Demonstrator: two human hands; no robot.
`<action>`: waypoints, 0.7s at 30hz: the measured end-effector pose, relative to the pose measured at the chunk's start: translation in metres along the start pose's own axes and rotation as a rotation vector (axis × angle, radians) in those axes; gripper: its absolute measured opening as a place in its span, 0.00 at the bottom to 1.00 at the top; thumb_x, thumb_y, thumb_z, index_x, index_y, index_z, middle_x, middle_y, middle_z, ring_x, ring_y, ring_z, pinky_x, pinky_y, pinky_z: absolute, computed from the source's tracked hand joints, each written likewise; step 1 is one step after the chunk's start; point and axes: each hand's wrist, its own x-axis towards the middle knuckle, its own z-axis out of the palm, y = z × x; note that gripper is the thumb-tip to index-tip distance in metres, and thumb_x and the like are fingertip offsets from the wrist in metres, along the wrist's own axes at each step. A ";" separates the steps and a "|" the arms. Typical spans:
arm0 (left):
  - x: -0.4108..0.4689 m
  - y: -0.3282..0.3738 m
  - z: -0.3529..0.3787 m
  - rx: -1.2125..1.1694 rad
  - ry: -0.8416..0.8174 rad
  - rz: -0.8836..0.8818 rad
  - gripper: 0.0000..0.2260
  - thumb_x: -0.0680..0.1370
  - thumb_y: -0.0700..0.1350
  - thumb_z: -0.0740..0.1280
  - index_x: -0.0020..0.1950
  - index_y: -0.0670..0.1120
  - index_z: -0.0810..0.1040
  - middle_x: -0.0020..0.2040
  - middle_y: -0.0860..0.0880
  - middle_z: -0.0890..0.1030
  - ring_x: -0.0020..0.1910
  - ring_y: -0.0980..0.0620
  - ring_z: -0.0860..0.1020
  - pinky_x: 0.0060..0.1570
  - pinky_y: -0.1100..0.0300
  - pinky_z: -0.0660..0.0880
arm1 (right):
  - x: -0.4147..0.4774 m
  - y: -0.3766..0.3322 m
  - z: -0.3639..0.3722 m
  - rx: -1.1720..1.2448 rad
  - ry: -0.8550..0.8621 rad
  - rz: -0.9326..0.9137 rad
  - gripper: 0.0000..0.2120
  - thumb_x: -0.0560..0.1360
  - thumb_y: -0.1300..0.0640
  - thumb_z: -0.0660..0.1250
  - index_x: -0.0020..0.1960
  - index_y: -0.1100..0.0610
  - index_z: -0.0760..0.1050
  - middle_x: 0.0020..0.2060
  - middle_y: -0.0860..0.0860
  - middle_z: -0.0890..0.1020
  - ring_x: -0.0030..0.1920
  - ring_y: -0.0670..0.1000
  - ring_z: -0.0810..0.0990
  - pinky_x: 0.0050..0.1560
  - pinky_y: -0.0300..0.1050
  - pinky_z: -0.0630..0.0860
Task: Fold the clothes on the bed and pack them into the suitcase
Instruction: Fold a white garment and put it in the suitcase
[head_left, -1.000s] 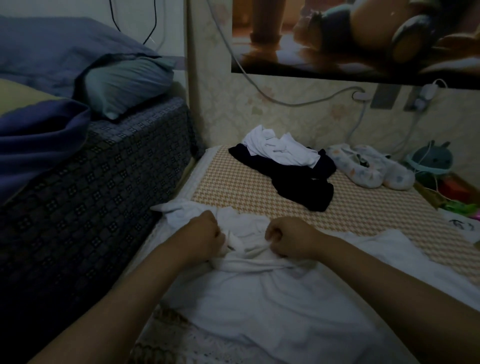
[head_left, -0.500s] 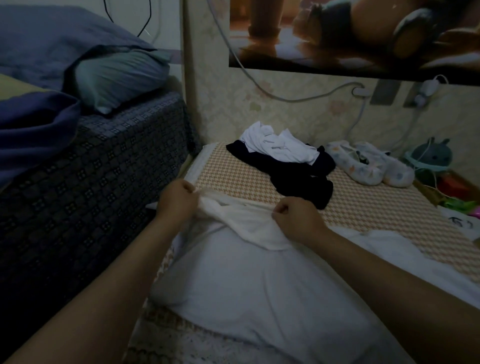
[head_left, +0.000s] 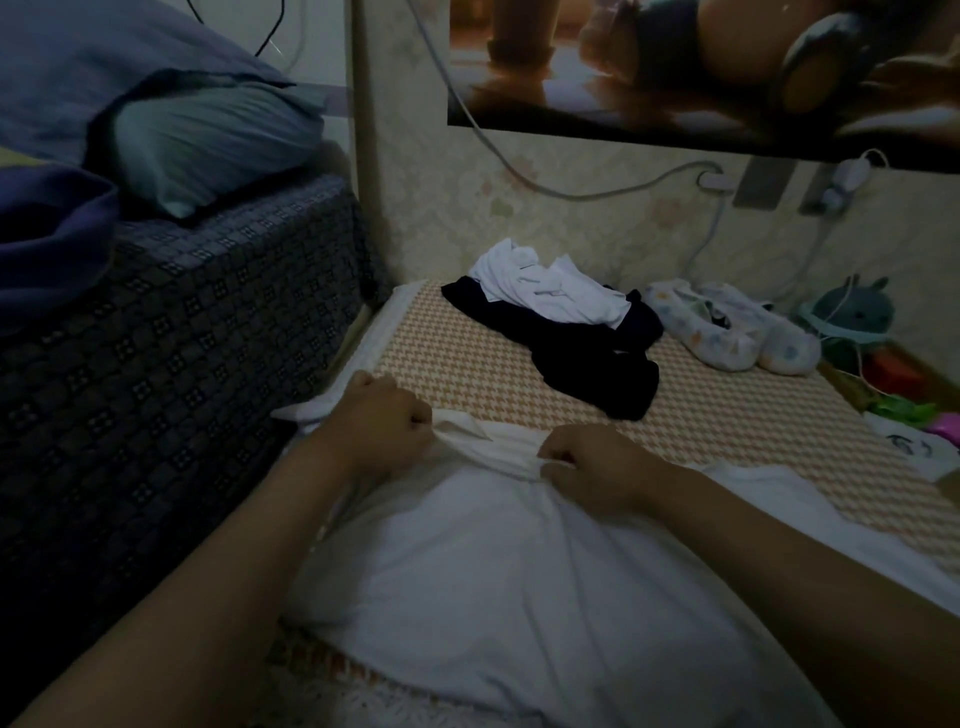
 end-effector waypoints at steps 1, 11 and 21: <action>0.002 -0.002 -0.002 -0.020 0.054 -0.038 0.16 0.73 0.53 0.51 0.38 0.49 0.76 0.35 0.52 0.75 0.44 0.49 0.71 0.53 0.53 0.59 | 0.002 -0.001 -0.002 0.036 0.058 0.019 0.06 0.79 0.52 0.61 0.47 0.51 0.76 0.44 0.48 0.79 0.47 0.49 0.77 0.44 0.41 0.68; -0.006 -0.003 0.018 -0.181 0.220 -0.433 0.11 0.76 0.39 0.62 0.59 0.43 0.72 0.54 0.43 0.75 0.55 0.39 0.75 0.52 0.50 0.68 | 0.021 -0.010 0.022 -0.258 0.526 0.025 0.21 0.64 0.64 0.62 0.55 0.54 0.79 0.49 0.56 0.78 0.46 0.58 0.76 0.47 0.51 0.70; -0.079 0.009 -0.001 -0.061 -0.386 -0.561 0.28 0.81 0.54 0.61 0.76 0.43 0.60 0.76 0.42 0.60 0.73 0.43 0.62 0.69 0.56 0.61 | -0.018 -0.058 0.038 -0.094 -0.021 -0.052 0.23 0.78 0.47 0.61 0.72 0.49 0.66 0.71 0.51 0.66 0.69 0.53 0.65 0.71 0.47 0.60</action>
